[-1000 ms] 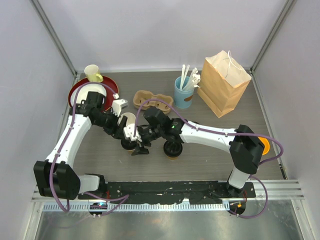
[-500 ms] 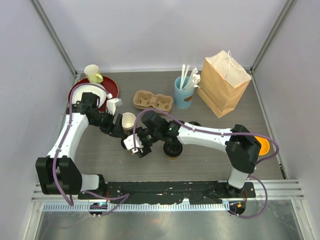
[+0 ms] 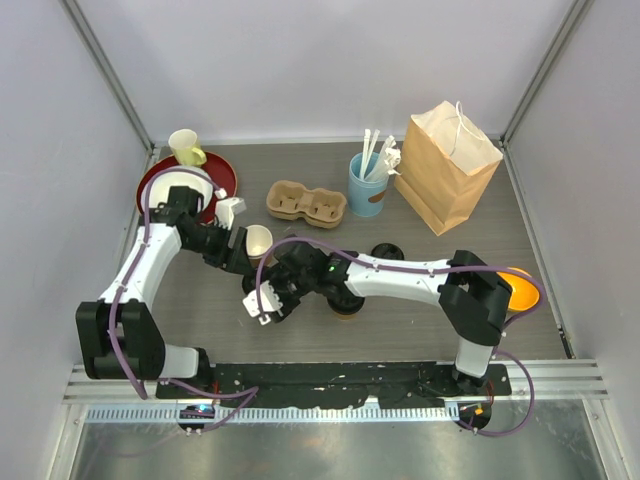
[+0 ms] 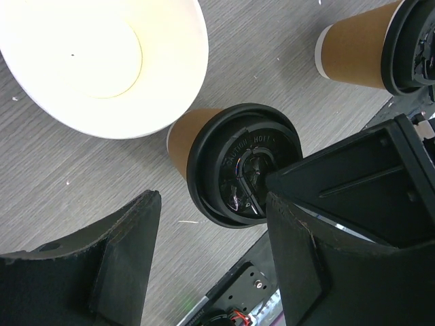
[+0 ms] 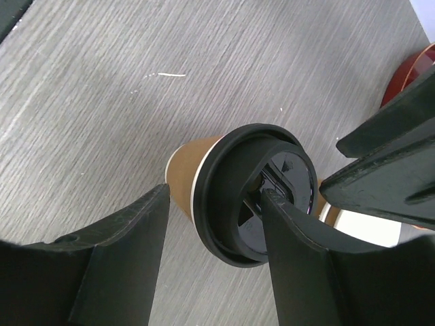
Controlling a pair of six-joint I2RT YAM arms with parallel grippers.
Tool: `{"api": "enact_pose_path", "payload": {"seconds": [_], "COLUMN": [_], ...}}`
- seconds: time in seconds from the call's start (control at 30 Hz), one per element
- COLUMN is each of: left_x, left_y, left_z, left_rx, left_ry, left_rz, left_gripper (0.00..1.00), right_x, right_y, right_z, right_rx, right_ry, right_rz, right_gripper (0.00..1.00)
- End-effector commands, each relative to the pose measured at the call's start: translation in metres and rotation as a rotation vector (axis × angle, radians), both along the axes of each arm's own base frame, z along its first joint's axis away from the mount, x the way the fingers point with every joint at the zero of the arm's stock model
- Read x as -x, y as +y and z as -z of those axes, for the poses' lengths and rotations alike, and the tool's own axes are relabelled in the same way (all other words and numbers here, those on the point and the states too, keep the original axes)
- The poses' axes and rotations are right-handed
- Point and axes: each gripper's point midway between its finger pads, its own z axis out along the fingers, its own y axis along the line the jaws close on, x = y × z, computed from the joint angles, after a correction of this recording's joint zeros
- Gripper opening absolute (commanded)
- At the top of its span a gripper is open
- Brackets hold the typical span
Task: Pack the takeout coffee
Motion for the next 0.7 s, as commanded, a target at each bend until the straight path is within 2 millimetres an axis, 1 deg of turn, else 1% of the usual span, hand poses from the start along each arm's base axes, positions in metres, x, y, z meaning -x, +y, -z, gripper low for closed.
{"api": "enact_pose_path", "payload": {"seconds": [0.0,0.07,0.23,0.37,0.47,0.67], "left_x": [-0.009,-0.008,-0.006,-0.004,-0.003,0.004], "left_y": [-0.003,-0.003,0.0,0.0,-0.001,-0.001], "left_z": [-0.006,-0.004,0.004,0.007,0.007,0.005], "left_rx": [0.017,0.015,0.0,-0.004,0.003,0.002], "left_ry": [-0.042,-0.035,-0.014,-0.005,-0.001,0.012], "left_rz": [0.006,0.012,0.019,0.026,0.034,0.058], "left_gripper": [0.67,0.67,0.67,0.67,0.68,0.66], "right_x": [-0.006,-0.007,-0.008,-0.006,-0.005,-0.001], "right_y": [0.001,0.003,0.002,0.0,-0.001,0.0], "right_z": [0.005,0.005,0.009,0.015,0.019,0.016], "right_rx": [0.01,0.0,0.009,0.027,0.032,0.035], "right_ry": [-0.057,-0.061,-0.07,-0.063,-0.053,-0.034], "right_rz": [0.009,0.013,0.014,0.005,0.004,-0.004], "right_gripper": [0.58,0.53,0.46,0.41,0.38,0.35]}}
